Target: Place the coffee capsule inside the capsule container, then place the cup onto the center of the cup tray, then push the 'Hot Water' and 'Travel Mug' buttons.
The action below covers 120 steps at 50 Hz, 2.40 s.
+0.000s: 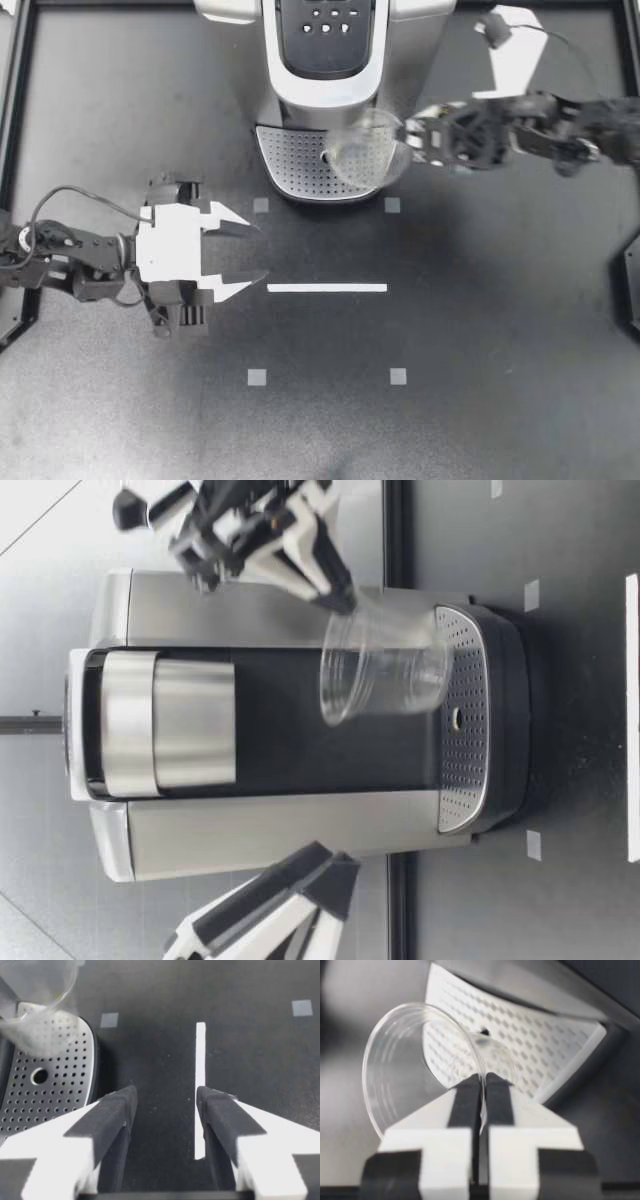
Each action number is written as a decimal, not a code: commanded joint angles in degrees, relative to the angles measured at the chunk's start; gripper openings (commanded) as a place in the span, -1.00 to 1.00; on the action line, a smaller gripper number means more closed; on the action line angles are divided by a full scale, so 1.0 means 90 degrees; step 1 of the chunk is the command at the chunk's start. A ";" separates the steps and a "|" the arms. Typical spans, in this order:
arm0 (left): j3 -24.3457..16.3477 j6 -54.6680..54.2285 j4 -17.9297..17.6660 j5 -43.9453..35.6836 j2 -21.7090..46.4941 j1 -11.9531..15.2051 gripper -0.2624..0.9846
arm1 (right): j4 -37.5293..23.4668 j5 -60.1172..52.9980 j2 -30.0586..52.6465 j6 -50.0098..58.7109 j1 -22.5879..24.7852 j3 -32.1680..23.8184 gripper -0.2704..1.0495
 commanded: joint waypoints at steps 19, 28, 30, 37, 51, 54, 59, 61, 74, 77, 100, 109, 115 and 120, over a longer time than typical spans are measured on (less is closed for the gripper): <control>0.0078 0.0010 0.0020 -0.0020 -0.0156 0.0010 0.11 | -0.0039 -0.0068 0.0430 -0.0029 0.0020 -0.0566 -0.49; 0.0078 0.0010 0.0020 -0.0020 -0.0176 0.0010 0.11 | -0.0039 -0.0059 0.0430 -0.0029 0.0020 -0.0547 -0.49; 0.0088 0.0010 0.0020 -0.0020 -0.0176 0.0010 0.11 | -0.0039 -0.0049 0.0420 -0.0029 0.0020 -0.0537 -0.49; 0.0088 0.0000 0.0020 -0.0039 -0.0176 0.0010 0.11 | -0.0059 -0.0049 0.0371 -0.0039 0.0020 -0.0469 -0.49; 0.0068 -0.0010 0.0020 -0.0068 -0.0186 0.0010 0.11 | -0.0059 -0.0068 0.0342 -0.0039 0.0020 -0.0273 -0.49; 0.0068 -0.0010 0.0020 -0.0078 -0.0186 0.0010 0.11 | -0.0059 -0.0068 0.0342 -0.0039 0.0020 -0.0273 -0.49; 0.0059 -0.0010 0.0010 -0.0078 -0.0186 0.0010 0.11 | -0.0059 -0.0098 0.0361 -0.0039 0.0020 -0.0273 -0.49; 0.0059 -0.0010 0.0020 -0.0078 -0.0186 0.0010 0.11 | -0.0059 -0.0098 0.0361 -0.0039 0.0020 -0.0283 -0.49; 0.0068 -0.0010 0.0020 -0.0078 -0.0195 0.0010 0.11 | -0.0059 -0.0166 0.0322 -0.0029 0.0020 -0.0332 -0.48; 0.0068 -0.0010 0.0020 -0.0078 -0.0195 0.0010 0.11 | -0.0059 -0.0205 0.0322 -0.0029 0.0020 -0.0322 -0.47; 0.0068 -0.0010 0.0010 -0.0078 -0.0195 0.0010 0.11 | -0.0049 -0.0322 0.0293 0.0010 0.0020 -0.0332 0.20; 0.0078 -0.0010 0.0010 -0.0068 -0.0195 0.0010 0.11 | -0.0049 -0.0322 0.0176 0.0000 0.0020 -0.0303 0.20; 0.0088 -0.0020 0.0020 -0.0049 -0.0205 0.0010 0.11 | -0.0049 -0.0264 -0.0137 -0.0010 0.0020 -0.0137 0.20; 0.0088 -0.0020 0.0020 -0.0029 -0.0225 0.0010 0.11 | -0.0059 -0.0244 -0.0527 -0.0039 0.0020 0.0176 0.20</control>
